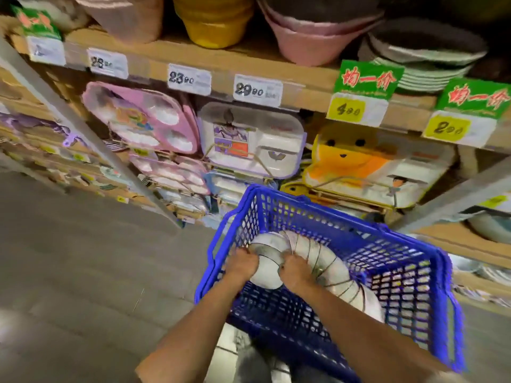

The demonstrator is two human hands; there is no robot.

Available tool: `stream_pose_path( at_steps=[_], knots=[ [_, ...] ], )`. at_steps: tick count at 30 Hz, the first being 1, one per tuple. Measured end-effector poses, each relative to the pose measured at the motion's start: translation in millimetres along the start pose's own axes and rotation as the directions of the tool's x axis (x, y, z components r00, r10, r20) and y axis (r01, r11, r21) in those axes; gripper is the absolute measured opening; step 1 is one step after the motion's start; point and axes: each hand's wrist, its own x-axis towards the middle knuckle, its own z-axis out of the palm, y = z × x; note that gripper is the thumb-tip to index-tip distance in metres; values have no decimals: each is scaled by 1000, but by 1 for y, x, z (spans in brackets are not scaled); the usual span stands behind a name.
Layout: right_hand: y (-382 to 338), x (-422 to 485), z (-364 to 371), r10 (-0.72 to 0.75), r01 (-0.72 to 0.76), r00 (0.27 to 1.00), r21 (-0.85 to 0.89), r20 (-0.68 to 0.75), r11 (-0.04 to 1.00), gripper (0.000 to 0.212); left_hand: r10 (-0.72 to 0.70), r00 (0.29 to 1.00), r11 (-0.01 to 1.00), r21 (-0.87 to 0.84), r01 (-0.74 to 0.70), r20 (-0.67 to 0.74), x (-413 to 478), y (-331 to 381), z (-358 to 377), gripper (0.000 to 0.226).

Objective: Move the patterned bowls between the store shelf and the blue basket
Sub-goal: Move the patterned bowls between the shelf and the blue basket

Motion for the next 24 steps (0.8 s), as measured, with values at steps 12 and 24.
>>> stream_pose_path(
  at_steps=[12,24],
  knots=[
    [-9,57,55,-94,83,995,-353,-13,932,62,-52,988,998,32,48,144,48,-31,31,32],
    [-20,52,36,-151,159,987,-289,50,944,67,-53,993,997,-53,59,104,32,-30,19,34]
  ],
)
